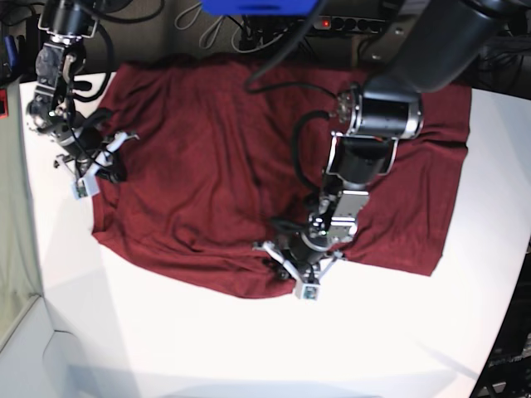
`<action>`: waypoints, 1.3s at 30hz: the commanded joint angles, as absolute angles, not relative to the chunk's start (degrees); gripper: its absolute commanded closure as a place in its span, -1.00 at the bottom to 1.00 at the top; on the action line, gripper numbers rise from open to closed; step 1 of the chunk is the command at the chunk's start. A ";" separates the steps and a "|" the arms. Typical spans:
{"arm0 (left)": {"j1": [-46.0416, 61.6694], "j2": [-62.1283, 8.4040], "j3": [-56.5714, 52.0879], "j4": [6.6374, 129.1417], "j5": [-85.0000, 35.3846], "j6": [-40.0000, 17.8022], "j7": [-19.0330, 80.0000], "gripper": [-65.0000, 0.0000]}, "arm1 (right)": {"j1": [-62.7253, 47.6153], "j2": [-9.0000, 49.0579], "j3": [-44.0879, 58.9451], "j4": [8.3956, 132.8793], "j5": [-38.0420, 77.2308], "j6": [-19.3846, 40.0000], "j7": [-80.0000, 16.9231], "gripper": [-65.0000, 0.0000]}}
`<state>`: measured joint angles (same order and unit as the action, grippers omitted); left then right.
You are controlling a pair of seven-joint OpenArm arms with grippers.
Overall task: Layout the t-shirt on the table in an organized manner, then fold the t-shirt properly
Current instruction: 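Grasp the shirt fabric near the collar with the left gripper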
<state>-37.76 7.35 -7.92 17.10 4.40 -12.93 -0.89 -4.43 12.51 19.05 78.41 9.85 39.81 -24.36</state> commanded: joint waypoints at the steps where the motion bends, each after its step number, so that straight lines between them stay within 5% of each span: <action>1: -39.43 7.34 -8.92 19.91 4.44 -11.91 -1.45 1.00 | -3.74 13.32 19.30 79.69 10.95 40.00 -22.90 0.96; 11: -45.32 7.87 -9.10 30.99 5.14 -12.18 -1.19 0.99 | -4.70 13.23 19.21 79.34 10.86 40.00 -22.90 0.96; 21: -46.90 7.08 21.85 31.52 11.21 -11.82 -1.19 0.99 | -4.79 13.32 19.21 79.43 10.86 40.00 -22.81 0.96; 33: -45.93 9.00 23.25 33.01 11.65 -12.18 -0.84 0.96 | -4.79 12.97 19.21 79.60 10.86 40.00 -22.90 0.96; 35: -45.14 9.00 25.10 33.01 11.65 -12.26 -0.84 0.79 | -4.79 12.97 19.21 79.69 10.86 40.00 -22.90 0.96; 39: -42.59 9.00 32.66 33.63 11.65 -12.26 -0.84 0.07 | -4.53 12.97 19.21 79.69 10.86 40.00 -22.90 0.96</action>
